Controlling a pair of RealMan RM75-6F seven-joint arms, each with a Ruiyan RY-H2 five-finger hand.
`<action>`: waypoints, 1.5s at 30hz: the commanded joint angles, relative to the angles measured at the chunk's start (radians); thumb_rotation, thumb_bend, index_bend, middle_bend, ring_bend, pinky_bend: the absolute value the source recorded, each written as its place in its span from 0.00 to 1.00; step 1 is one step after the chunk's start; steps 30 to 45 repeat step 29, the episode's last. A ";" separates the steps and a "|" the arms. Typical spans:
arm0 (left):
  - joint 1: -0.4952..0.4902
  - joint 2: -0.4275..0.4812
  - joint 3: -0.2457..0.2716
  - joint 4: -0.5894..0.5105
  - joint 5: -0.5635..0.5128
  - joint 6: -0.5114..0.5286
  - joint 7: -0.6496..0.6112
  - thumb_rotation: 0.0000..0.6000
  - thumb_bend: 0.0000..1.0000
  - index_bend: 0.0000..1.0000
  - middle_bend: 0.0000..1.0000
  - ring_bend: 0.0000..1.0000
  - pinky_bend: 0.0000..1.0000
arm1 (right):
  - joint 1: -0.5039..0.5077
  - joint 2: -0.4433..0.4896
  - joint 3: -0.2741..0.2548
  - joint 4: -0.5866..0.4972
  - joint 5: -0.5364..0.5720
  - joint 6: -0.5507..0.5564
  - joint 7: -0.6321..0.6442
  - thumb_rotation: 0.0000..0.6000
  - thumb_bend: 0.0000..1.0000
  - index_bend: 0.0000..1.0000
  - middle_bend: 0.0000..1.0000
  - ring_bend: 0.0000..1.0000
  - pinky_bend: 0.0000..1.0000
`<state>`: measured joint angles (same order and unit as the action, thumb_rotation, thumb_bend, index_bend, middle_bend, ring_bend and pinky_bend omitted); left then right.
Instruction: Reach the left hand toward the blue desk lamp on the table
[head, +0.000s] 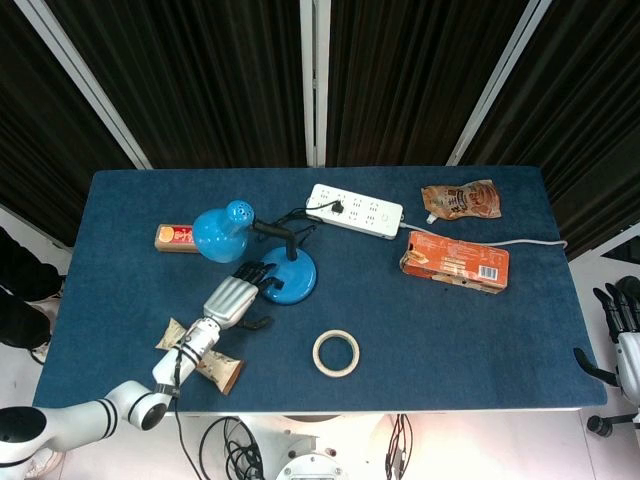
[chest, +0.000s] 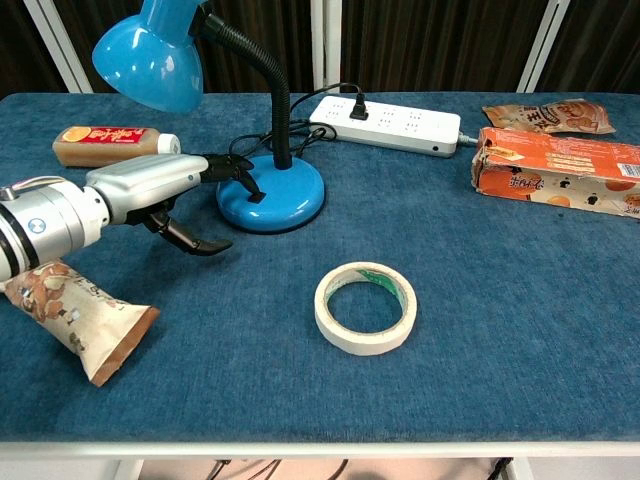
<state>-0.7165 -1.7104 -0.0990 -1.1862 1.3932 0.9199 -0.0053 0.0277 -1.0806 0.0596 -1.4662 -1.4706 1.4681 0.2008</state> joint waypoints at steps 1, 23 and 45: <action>0.008 0.019 0.000 -0.021 0.008 0.022 0.001 0.78 0.30 0.17 0.00 0.00 0.00 | 0.002 0.001 0.002 -0.002 0.000 0.000 -0.001 1.00 0.21 0.00 0.00 0.00 0.00; 0.437 0.508 0.106 -0.295 0.055 0.582 0.035 0.87 0.11 0.07 0.00 0.00 0.00 | 0.002 -0.027 -0.032 -0.050 -0.048 0.002 -0.058 1.00 0.21 0.00 0.00 0.00 0.00; 0.483 0.499 0.105 -0.198 0.156 0.709 0.014 1.00 0.00 0.02 0.00 0.00 0.00 | 0.012 -0.039 -0.042 -0.049 -0.061 -0.016 -0.086 1.00 0.21 0.00 0.00 0.00 0.00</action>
